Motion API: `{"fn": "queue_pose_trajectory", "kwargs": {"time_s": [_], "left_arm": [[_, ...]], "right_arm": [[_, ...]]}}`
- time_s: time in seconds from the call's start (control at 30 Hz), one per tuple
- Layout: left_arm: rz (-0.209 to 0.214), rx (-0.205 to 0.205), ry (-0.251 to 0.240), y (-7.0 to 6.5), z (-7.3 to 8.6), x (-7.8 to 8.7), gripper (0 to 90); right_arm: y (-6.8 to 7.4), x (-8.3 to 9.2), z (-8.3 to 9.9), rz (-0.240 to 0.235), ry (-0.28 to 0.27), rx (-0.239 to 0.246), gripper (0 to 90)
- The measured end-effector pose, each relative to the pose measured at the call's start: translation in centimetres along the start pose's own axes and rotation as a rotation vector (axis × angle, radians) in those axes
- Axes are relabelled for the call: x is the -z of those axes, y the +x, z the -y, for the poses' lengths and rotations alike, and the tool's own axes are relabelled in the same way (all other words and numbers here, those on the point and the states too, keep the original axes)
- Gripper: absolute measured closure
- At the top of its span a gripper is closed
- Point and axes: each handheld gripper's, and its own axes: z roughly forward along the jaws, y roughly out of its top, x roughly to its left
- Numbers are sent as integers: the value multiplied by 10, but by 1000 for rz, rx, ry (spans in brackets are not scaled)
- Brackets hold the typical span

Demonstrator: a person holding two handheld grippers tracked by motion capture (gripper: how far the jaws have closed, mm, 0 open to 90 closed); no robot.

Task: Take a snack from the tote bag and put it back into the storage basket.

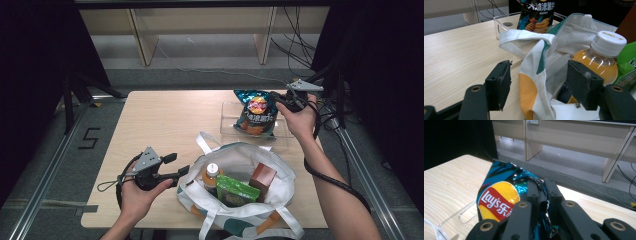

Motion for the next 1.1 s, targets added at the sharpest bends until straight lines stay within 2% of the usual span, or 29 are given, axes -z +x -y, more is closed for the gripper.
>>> {"fn": "queue_pose_trajectory", "kwargs": {"time_s": [0.03,0.07,0.1,0.17,0.2,0.27,0.33,0.37,0.47,0.5,0.6,0.7,0.8,0.9,0.93,0.97,1.0,1.03,1.07,1.1], "left_arm": [[0,0,1,0,0,0,361],[0,-1,0,0,0,0,361],[1,-1,0,0,0,0,361],[1,-1,1,-1,0,0,361],[1,0,1,-1,0,0,361],[1,0,1,-1,0,0,360],[1,1,0,-1,0,0,360],[1,0,-1,0,0,0,360],[2,1,-1,-1,0,0,360],[2,1,-1,-1,0,0,360],[8,0,-8,0,0,0,360],[2,0,-1,-1,0,0,360],[2,0,0,-1,0,0,360],[1,-1,-3,-1,-1,0,361],[1,0,-2,-1,0,0,360],[1,1,0,-1,0,0,360],[1,0,1,-1,0,0,360],[1,0,1,-1,0,0,360],[2,0,0,-1,0,0,360],[-1,-1,-1,-1,-1,0,360]], "right_arm": [[0,0,0,4,0,2,829],[-2,1,0,0,15,33,823],[-2,1,0,3,16,33,818],[-3,0,-1,23,-2,45,798],[-1,-1,-1,31,5,27,769],[-1,-3,-3,54,-1,36,722],[2,-3,-4,43,2,-2,678],[1,-4,-5,59,-12,26,654],[3,-4,-7,68,-17,17,601],[1,-3,-7,62,-17,54,580],[4,-2,-10,74,-34,34,545],[6,1,-14,65,-48,28,531],[6,5,-16,79,-59,36,525],[6,7,-17,83,-74,18,527],[6,9,-17,89,-76,24,527],[2,11,-16,80,-69,68,528],[4,12,-16,76,-69,40,531],[4,14,-16,84,-64,49,533],[3,13,-15,91,-82,62,537],[5,14,-15,81,-69,32,542]]}}
